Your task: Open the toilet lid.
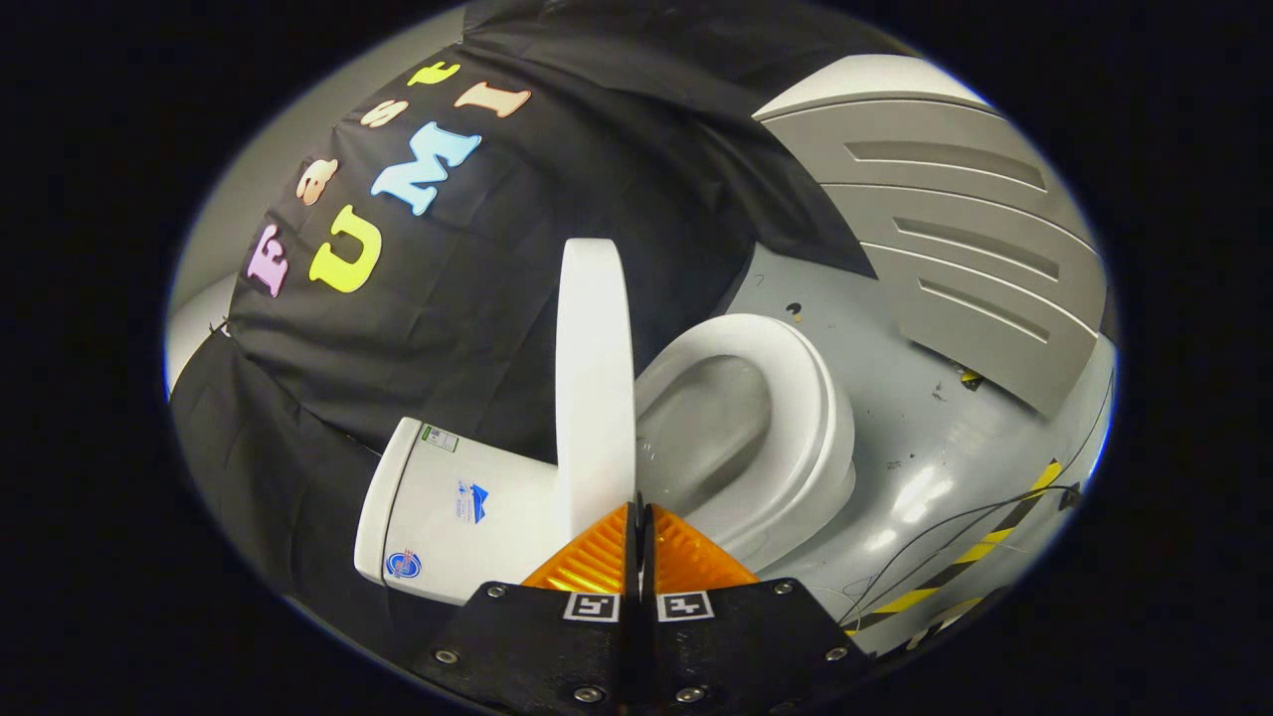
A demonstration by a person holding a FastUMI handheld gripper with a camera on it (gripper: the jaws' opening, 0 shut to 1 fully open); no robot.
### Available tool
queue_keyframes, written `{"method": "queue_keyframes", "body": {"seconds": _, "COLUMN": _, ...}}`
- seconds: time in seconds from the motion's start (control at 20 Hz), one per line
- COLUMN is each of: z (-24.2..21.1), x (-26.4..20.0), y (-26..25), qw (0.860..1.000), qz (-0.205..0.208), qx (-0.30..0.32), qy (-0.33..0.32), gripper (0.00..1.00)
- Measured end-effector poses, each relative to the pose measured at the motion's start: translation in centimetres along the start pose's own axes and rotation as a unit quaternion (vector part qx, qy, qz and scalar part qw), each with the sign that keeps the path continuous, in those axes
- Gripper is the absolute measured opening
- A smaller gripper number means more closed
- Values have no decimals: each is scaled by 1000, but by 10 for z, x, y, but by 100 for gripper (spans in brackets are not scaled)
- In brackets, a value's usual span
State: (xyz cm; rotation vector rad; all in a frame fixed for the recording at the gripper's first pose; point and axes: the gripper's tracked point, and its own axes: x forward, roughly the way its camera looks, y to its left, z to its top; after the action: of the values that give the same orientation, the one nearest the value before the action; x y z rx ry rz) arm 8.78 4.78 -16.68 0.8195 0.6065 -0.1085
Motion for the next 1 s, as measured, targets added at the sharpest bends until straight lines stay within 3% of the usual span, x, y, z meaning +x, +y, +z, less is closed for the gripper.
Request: {"method": "queue_keyframes", "body": {"seconds": 1.0, "z": -3, "x": -21, "y": 68, "qw": 984, "qz": -37, "qx": -156, "qy": -72, "gripper": 0}}
